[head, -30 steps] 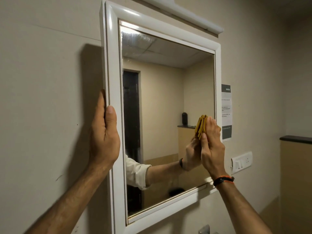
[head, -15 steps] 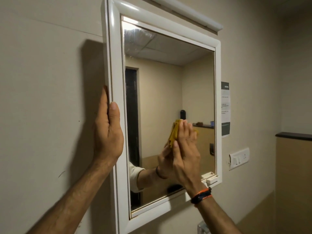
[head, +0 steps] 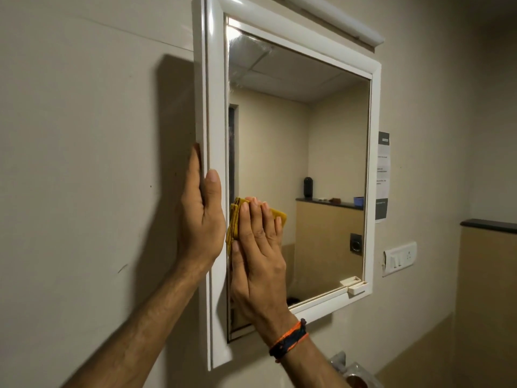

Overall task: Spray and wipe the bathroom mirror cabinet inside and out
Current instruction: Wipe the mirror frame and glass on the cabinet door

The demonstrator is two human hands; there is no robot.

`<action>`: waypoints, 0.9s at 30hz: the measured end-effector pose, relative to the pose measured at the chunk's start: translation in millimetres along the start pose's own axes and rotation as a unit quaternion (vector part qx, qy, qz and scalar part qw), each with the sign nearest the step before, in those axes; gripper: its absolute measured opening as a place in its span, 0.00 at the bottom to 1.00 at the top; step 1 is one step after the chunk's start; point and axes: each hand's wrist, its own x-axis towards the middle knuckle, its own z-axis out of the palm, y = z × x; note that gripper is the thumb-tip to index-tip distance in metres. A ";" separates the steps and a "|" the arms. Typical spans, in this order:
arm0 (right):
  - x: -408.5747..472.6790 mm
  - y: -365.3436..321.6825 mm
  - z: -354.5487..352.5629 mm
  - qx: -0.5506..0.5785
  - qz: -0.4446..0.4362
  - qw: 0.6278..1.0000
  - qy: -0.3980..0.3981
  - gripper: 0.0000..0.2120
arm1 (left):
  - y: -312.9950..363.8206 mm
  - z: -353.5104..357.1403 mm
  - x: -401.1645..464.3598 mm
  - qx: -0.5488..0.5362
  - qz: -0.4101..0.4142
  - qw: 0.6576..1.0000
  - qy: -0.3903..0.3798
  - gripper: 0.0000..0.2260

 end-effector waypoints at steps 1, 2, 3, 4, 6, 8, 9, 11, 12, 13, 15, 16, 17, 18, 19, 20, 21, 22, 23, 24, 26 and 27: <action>-4.1 -0.6 1.4 -0.002 0.000 1.000 0.000 0.25 | -2.3 -0.8 -8.2 0.002 -0.003 1.000 0.001 0.22; -8.5 -0.8 2.9 -0.004 0.000 1.000 -0.001 0.25 | -4.4 -1.5 -15.5 0.004 -0.004 1.000 0.002 0.22; -13.7 -0.9 4.4 -0.006 -0.002 1.000 -0.002 0.25 | -6.2 -2.0 -21.1 0.006 -0.004 1.000 0.004 0.22; -18.0 -0.7 4.7 -0.010 -0.004 1.000 -0.004 0.25 | -7.8 -2.1 -24.3 0.006 -0.004 1.000 0.007 0.22; -22.4 1.2 3.0 -0.014 -0.008 1.000 -0.012 0.25 | -9.0 -1.6 -24.6 0.008 -0.004 1.000 0.013 0.21; -21.4 5.6 -0.4 -0.014 -0.017 1.000 -0.022 0.25 | -8.4 -1.2 -23.2 0.009 -0.003 1.000 0.014 0.21; -20.0 9.0 -1.8 -0.014 -0.026 0.999 -0.026 0.25 | -8.7 -1.5 -22.8 0.008 0.001 1.000 0.015 0.22; -19.1 21.4 -6.0 -0.015 -0.039 0.999 -0.030 0.25 | -10.1 -1.8 -22.2 0.006 0.005 1.000 0.014 0.22; -19.6 30.6 -9.6 -0.014 -0.033 0.999 -0.029 0.25 | -10.9 -2.1 -21.9 0.008 0.006 1.000 0.016 0.23; -20.3 42.7 -14.7 -0.014 -0.016 0.999 -0.025 0.26 | -11.4 -1.7 -21.6 0.008 0.006 1.000 0.018 0.23; -19.5 71.9 -27.9 -0.010 0.045 0.999 -0.010 0.27 | -12.1 -1.3 -21.9 0.002 0.007 1.000 0.025 0.23; -17.5 88.9 -35.6 -0.009 0.080 0.997 0.004 0.27 | -12.4 -1.0 -22.1 -0.001 0.008 1.000 0.027 0.23; -14.9 106.6 -44.2 -0.011 0.113 0.993 0.020 0.27 | -12.3 -0.7 -22.1 0.000 0.008 1.000 0.028 0.23; -12.0 124.0 -52.9 -0.015 0.144 0.989 0.035 0.27 | -12.2 -0.6 -22.1 0.002 0.009 1.000 0.027 0.23; -8.8 140.2 -61.8 -0.017 0.171 0.984 0.049 0.27 | -12.3 -0.8 -22.2 0.003 0.011 1.000 0.026 0.23; -5.8 154.3 -70.0 -0.015 0.195 0.979 0.061 0.27 | -12.6 -1.4 -22.0 0.002 0.014 1.000 0.025 0.23; -3.9 166.4 -77.1 -0.011 0.209 0.975 0.069 0.26 | -13.1 -1.1 -22.0 0.003 0.016 1.000 0.025 0.23; -2.7 175.5 -82.0 -0.008 0.211 0.975 0.073 0.26 | -13.5 -1.1 -21.7 0.006 0.018 0.999 0.027 0.22; -3.5 181.8 -85.0 -0.008 0.205 0.976 0.072 0.26 | -13.9 -0.6 -22.0 0.009 0.018 0.999 0.028 0.22; -4.2 184.8 -85.5 -0.007 0.198 0.978 0.070 0.25 | -14.4 -0.5 -22.0 0.011 0.019 0.999 0.030 0.22; -6.0 186.4 -84.2 -0.010 0.192 0.979 0.065 0.25 | -15.7 0.0 -22.8 0.007 0.019 0.999 0.032 0.22; -6.4 186.4 -83.4 -0.012 0.193 0.979 0.065 0.26 | -16.0 -0.1 -22.6 0.005 0.019 0.999 0.031 0.22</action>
